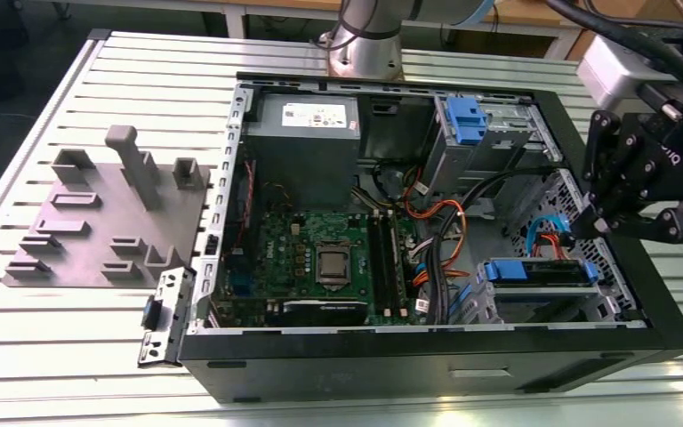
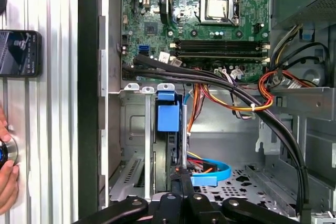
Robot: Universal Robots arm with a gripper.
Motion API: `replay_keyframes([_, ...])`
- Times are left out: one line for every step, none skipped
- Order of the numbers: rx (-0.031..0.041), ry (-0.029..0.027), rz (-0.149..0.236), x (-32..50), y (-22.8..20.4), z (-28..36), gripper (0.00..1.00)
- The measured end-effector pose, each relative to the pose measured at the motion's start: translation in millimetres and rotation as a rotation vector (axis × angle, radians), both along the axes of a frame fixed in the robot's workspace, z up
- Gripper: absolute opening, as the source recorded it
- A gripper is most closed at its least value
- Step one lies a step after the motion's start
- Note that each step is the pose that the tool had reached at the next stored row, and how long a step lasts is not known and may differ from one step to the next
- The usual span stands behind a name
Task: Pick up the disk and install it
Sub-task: 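Insert the second disk wire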
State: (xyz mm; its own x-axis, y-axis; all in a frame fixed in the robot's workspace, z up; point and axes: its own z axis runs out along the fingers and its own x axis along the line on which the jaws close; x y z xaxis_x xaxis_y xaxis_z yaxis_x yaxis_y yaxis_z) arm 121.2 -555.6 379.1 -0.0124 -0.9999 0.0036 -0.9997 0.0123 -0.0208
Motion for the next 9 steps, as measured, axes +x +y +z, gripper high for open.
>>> replay_keyframes([0.0001, 0.0002, 0.0, -0.1, 0.4, -0.6, 0.11])
replay_keyframes([0.0002, 0.0011, 0.0, -0.1, 0.7, -1.5, 0.11])
replay_keyframes([0.0, 0.0031, 0.0, -0.1, 1.0, -2.4, 0.11])
replay_keyframes([0.0002, 0.0068, 0.0, -0.1, 1.0, -3.5, 0.11])
replay_keyframes([0.0, 0.0099, 0.0, -0.1, 1.1, -4.3, 0.11])
replay_keyframes([-0.0001, 0.0132, 0.0, 0.2, 1.1, -4.8, 0.11])
replay_keyframes([0.0, 0.0172, 0.0, 0.7, 1.1, -5.2, 0.11])
replay_keyframes([-0.0001, 0.018, 0.0, 0.7, 1.1, -5.1, 0.11])
replay_keyframes([-0.0001, 0.0185, 0.0, 0.8, 1.1, -5.1, 0.11])
